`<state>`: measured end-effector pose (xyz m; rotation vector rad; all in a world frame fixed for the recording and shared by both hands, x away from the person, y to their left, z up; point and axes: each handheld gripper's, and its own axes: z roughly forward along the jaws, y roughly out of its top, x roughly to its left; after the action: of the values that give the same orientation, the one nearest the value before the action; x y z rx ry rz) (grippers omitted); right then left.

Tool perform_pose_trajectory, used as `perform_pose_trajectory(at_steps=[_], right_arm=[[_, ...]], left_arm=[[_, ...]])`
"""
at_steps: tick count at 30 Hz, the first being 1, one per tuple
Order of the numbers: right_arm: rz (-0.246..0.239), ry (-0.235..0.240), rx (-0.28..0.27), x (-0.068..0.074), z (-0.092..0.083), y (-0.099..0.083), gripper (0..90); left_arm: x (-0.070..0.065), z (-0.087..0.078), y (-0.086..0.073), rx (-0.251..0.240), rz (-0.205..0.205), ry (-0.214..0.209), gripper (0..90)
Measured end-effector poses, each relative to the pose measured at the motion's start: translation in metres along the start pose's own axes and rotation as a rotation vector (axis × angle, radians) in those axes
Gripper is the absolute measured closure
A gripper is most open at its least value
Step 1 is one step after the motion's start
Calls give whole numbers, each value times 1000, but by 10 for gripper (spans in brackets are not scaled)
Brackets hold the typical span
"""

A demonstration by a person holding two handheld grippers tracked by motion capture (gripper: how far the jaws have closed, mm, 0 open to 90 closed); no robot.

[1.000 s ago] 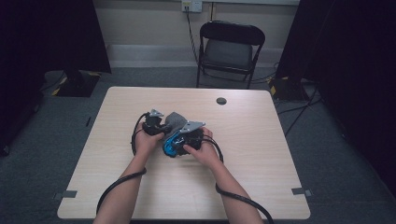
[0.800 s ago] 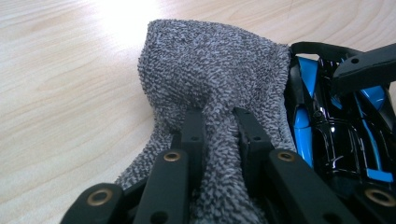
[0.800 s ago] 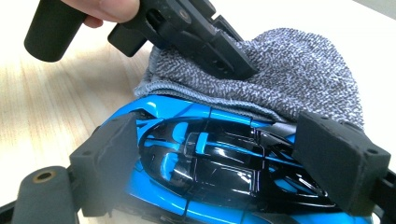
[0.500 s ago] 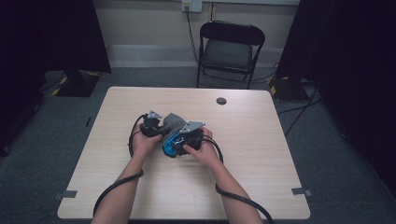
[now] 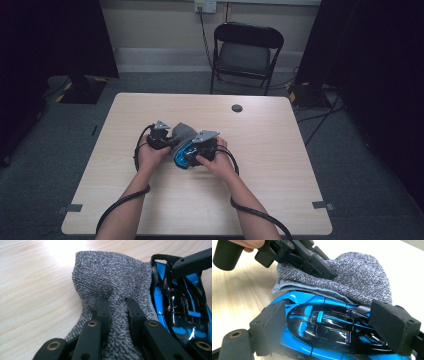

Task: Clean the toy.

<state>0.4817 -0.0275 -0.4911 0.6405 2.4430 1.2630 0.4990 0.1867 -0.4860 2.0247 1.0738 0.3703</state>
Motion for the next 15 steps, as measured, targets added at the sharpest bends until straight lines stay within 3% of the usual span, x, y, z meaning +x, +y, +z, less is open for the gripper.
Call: perform_pose_trajectory(at_steps=[8, 15], right_arm=[[0, 0, -1, 0, 0, 0, 138], [1, 0, -2, 1, 0, 0, 138]], left_arm=[[2, -9, -6, 10, -1, 7, 763], [1, -14, -15, -16, -17, 7, 763]])
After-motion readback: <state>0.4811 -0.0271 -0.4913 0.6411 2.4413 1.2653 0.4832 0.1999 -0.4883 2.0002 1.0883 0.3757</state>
